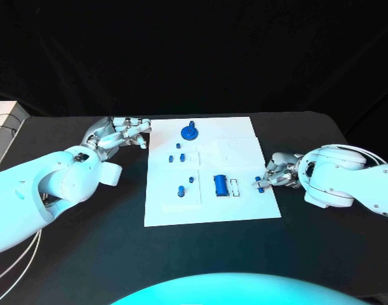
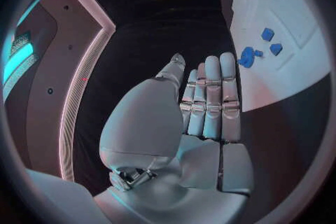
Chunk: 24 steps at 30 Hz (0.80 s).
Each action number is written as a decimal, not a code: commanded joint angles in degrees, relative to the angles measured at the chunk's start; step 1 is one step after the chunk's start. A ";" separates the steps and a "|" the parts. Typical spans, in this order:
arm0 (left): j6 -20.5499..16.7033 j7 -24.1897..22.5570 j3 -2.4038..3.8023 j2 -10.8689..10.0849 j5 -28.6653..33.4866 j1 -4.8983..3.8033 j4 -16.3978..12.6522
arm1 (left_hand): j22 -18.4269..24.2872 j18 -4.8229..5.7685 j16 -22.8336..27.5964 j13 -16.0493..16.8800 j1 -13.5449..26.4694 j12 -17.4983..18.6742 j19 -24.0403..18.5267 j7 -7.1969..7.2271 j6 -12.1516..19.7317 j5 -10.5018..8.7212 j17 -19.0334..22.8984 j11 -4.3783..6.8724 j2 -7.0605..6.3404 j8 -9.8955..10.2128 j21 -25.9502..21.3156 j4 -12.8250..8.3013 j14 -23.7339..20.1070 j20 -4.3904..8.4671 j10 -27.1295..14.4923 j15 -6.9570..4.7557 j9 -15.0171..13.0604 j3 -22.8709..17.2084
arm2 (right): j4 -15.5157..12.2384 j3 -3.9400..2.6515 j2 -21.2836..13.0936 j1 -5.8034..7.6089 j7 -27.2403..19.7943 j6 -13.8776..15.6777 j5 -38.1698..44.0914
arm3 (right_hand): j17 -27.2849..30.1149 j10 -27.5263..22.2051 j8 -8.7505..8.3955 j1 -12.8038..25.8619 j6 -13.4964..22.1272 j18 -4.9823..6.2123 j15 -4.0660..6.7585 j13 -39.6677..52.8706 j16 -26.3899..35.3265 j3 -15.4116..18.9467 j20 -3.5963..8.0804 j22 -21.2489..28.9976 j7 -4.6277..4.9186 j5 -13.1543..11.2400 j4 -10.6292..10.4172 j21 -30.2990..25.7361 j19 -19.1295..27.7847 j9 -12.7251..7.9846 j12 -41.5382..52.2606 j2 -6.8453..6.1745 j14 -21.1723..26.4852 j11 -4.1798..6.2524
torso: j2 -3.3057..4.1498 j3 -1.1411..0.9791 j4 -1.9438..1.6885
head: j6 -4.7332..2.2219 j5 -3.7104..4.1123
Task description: Assemble the parts on the task board
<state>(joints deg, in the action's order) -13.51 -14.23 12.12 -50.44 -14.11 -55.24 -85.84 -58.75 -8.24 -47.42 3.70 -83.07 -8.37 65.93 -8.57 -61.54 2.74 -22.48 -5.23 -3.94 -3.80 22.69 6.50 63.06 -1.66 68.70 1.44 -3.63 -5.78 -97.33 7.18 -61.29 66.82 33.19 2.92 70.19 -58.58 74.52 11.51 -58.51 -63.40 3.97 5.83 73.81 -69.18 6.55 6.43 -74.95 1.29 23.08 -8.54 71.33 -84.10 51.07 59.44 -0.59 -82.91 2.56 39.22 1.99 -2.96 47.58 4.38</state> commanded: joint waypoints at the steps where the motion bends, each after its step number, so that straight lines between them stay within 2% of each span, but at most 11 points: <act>1: 0.72 -0.50 0.02 0.05 0.31 0.09 -0.07 | -0.05 0.31 0.31 -0.03 0.35 -0.23 0.24 -0.19 0.11 0.23 0.02 0.13 0.27 -0.24 -0.20 0.33 0.49 0.06 -0.35 0.07 -0.05 -0.14 | 0.14 -0.01 0.30 -0.18 1.14 -0.64 2.33 | -0.05 0.24 0.37 0.12 0.05 -0.76 0.01 0.09 -0.24 -0.01 0.17 -10.39 -0.04 -0.34 -0.30 0.40 -4.53 0.04 0.09 0.00 -0.19 0.02 | -0.05 0.10 0.00 | 0.12 -0.01; 13: 0.68 -0.36 0.02 -0.09 0.31 0.11 -0.12 | -0.13 0.32 0.30 -0.03 0.33 -0.24 0.29 -0.19 0.13 0.23 0.01 0.14 0.38 -0.24 -0.29 0.39 0.49 0.07 -0.37 0.07 -0.05 -0.16 | 1.54 0.04 1.55 -1.35 1.26 -0.59 5.96 | -0.05 0.13 0.41 -0.52 0.26 -0.74 -0.01 0.12 -0.17 -0.33 0.16 -10.36 0.00 -0.24 -0.31 0.24 -4.51 0.24 0.06 1.12 -0.17 -0.01 | -0.03 0.05 0.01 | 0.25 0.04; 18: 0.63 -0.31 0.02 -0.13 0.31 0.11 -0.14 | -0.13 0.32 0.30 -0.03 0.33 -0.24 0.29 -0.19 0.13 0.23 0.01 0.14 0.38 -0.24 -0.29 0.39 0.49 0.07 -0.37 0.07 -0.05 -0.16 | 1.88 0.09 1.92 -1.66 0.96 -1.86 6.60 | -0.06 0.00 0.42 -1.71 0.44 -0.74 -0.04 0.11 -0.08 -0.38 0.12 -10.35 0.08 -0.27 1.02 0.15 -4.48 0.36 -0.01 2.23 -0.16 -0.08 | -0.03 0.05 0.04 | 0.35 0.05; 21: 0.63 -0.29 0.02 -0.15 0.31 0.11 -0.18 | -0.17 0.31 0.30 -0.03 0.25 -0.24 0.31 -0.19 0.12 0.23 0.01 0.15 0.47 -0.24 -0.32 0.39 0.50 0.08 -0.38 0.06 -0.05 -0.24 | 2.13 0.15 2.17 -1.89 0.69 -2.30 6.78 | -0.02 -0.21 0.25 -2.49 0.66 -0.72 -0.10 0.00 0.03 -0.33 0.07 -10.32 0.22 -2.52 1.89 -0.01 -4.45 0.26 -0.22 2.73 -0.13 -0.16 | -0.03 0.05 0.04 | 0.39 0.05; 24: 0.62 -0.27 0.02 -0.18 0.31 0.11 -0.19 | -0.17 0.31 0.30 -0.03 0.25 -0.24 0.31 -0.19 0.12 0.23 0.01 0.15 0.47 -0.24 -0.32 0.39 0.50 0.08 -0.38 0.06 -0.05 -0.24 | 2.23 0.18 2.31 -2.07 0.32 -2.37 6.85 | -0.04 -0.37 0.03 -4.48 0.86 -0.71 -0.14 -0.08 0.09 -0.84 0.02 -10.30 0.33 -2.99 3.20 -0.11 -4.43 0.10 -0.36 3.29 -0.11 -0.23 | -0.02 0.04 0.04 | 0.49 0.05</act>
<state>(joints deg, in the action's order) -13.52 -14.18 12.11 -50.65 -14.10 -55.19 -85.89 -58.83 -8.24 -47.42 3.69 -83.07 -8.37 65.93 -8.57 -61.54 2.74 -22.48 -5.23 -3.94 -3.80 22.69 6.66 63.06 -1.66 68.70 1.44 -3.63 -5.94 -95.52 6.87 -59.20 65.48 33.72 2.78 75.66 -58.56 74.52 12.30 -62.36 -63.47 3.97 5.83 73.77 -69.18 5.81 6.43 -74.93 1.39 20.27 -5.56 71.54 -84.10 53.02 59.43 2.58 -82.91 2.51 39.17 2.05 -2.91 47.98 4.44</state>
